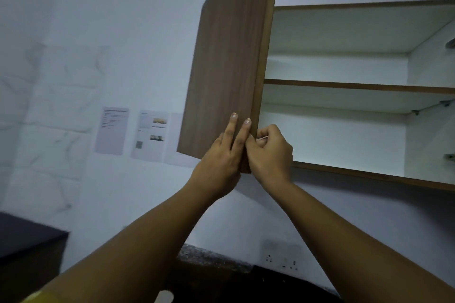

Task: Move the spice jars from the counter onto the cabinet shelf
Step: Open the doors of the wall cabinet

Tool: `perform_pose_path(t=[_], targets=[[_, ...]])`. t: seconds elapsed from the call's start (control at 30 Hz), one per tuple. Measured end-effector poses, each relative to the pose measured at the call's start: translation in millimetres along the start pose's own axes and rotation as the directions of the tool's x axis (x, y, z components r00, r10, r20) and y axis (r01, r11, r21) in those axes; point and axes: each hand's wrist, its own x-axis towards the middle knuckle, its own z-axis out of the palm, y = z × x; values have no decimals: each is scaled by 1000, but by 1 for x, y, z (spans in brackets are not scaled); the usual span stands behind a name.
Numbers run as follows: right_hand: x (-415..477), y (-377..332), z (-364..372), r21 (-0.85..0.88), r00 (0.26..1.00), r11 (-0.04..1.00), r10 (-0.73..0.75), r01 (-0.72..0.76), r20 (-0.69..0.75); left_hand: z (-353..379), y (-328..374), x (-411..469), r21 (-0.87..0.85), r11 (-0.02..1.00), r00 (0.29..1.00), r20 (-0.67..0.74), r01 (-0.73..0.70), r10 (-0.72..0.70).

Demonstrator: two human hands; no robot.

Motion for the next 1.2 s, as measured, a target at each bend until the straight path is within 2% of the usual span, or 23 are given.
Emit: perform_pose_path(t=[0.2,0.33,0.5,0.6,0.73,0.87,1.2], targets=[[-29,-53,34,89,995,996,-38,30,97,-57,-15,-27,98,987,991,13,128,-129],[-42,-84,62,158,980,987,-63,34,187,-90,-32,-45,153,953,965,-7,262,-264],[-50,-104,100,81,884,995,-94,63,459,-130,-70,-70,63,928,928,-98,367,-361],[-63,-115,132,61,830,993,-115,97,545,-147,-98,-82,9,902,891,-161,431,-425],[-82,-143,184,151,816,988,-73,-18,573,-172,-144,-102,-21,890,871,-194,456,-451],[-96,-159,221,219,840,975,-84,-42,536,-188,-180,-112,-3,897,884,-169,442,-436],[-98,-155,259,197,875,974,0,-109,484,-197,-207,-119,-68,917,898,-187,393,-398]])
